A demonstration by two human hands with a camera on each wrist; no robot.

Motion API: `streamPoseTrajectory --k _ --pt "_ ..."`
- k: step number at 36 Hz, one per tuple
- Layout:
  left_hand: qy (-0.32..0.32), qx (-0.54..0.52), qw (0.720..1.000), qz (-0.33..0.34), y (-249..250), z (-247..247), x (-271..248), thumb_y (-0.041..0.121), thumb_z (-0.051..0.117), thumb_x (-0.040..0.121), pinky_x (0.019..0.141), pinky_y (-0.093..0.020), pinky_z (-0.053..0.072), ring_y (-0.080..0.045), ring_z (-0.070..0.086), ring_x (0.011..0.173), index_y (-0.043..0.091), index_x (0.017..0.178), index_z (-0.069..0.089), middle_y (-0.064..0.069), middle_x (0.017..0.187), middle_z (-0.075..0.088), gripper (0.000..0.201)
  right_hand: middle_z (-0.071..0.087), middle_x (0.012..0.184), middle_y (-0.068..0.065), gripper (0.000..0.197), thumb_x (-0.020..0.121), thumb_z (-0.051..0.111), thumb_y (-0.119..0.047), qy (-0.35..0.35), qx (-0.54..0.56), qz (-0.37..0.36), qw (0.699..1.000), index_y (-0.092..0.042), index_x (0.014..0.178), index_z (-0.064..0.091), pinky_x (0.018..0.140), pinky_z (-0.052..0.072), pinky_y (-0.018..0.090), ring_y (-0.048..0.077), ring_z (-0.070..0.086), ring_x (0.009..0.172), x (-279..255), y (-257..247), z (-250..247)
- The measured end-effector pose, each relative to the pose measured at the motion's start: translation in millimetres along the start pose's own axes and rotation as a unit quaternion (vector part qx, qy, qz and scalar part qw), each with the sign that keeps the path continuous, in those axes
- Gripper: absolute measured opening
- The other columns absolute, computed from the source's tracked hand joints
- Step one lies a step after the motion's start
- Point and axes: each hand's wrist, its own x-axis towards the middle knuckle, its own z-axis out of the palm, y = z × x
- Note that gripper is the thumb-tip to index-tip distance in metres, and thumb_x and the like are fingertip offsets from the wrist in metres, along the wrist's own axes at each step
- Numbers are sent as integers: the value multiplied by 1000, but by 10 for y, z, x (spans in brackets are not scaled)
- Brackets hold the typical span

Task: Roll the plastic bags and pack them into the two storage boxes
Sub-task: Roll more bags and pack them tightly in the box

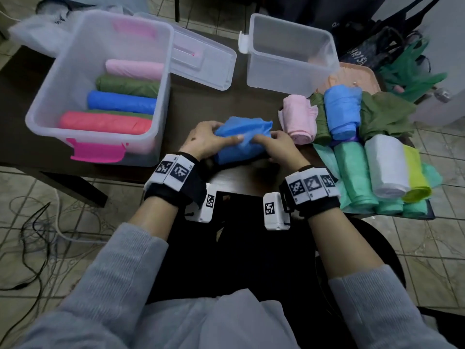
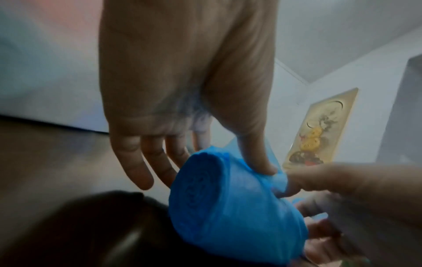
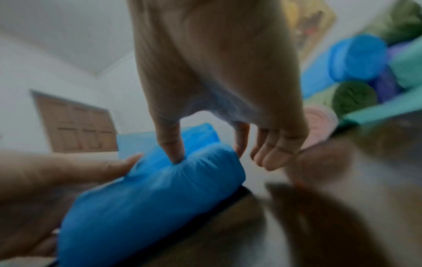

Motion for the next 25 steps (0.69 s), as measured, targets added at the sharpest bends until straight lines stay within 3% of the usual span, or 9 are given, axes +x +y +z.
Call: streamPoseTrajectory --k 2,5,7,10,11,13,16,20,25 --pt "-6 28 999 14 -7 -13 18 58 80 52 97 -32 48 -11 63 102 25 111 66 6 106 69 69 57 119 10 72 60 70 -50 34 -86 -30 995 -8 116 54 95 47 38 24 54 111 15 19 -24" --pt "-59 68 995 28 20 -29 42 43 87 57 98 -23 43 -9 59 104 22 123 56 8 113 62 76 49 123 13 61 74 71 -38 32 -114 -65 991 -10 118 40 101 41 41 27 48 116 31 21 -82" --pt "-62 93 993 37 36 -37 68 38 86 60 95 -23 43 -10 59 102 23 118 57 6 110 62 67 49 118 12 50 80 68 -35 27 -122 -76 989 -12 110 35 100 42 41 27 49 114 36 9 -123" --pt "12 110 993 48 77 -59 115 31 73 78 84 -23 45 -15 62 98 27 96 67 1 100 68 19 51 113 14 30 85 58 -22 51 -147 -120 980 -13 100 33 96 42 40 29 51 109 2 -16 -140" --pt "46 114 991 48 87 -66 137 29 67 83 82 -23 44 -16 62 98 25 95 69 -2 100 69 13 52 108 14 23 84 55 -15 78 -162 -153 972 -13 97 36 91 43 37 27 51 104 -15 -23 -149" --pt "90 87 991 41 117 -68 190 28 60 88 87 -27 46 -21 62 103 17 102 70 -6 106 69 20 53 93 8 15 78 51 -6 109 -182 -230 950 -12 89 43 78 41 34 23 50 87 -78 -52 -165" --pt "127 26 991 26 202 -43 206 26 59 88 95 -35 48 -24 61 108 13 108 68 -8 113 67 25 50 87 3 13 75 55 -4 4 -265 -337 903 -13 85 57 80 41 33 17 46 84 -159 -94 -148" --pt "167 -8 986 -15 251 -40 265 35 56 91 98 -30 44 -24 55 117 10 116 61 -7 123 62 36 54 113 5 39 74 63 -16 -103 -400 -370 832 -19 113 59 93 38 38 24 48 107 -196 -102 -79" --pt "128 110 982 -84 165 -80 248 48 52 91 94 -34 42 -35 50 121 -4 127 50 -21 134 51 64 44 127 2 64 77 63 -19 -106 -519 -346 775 -28 137 42 92 29 34 23 37 121 -212 -136 -38"
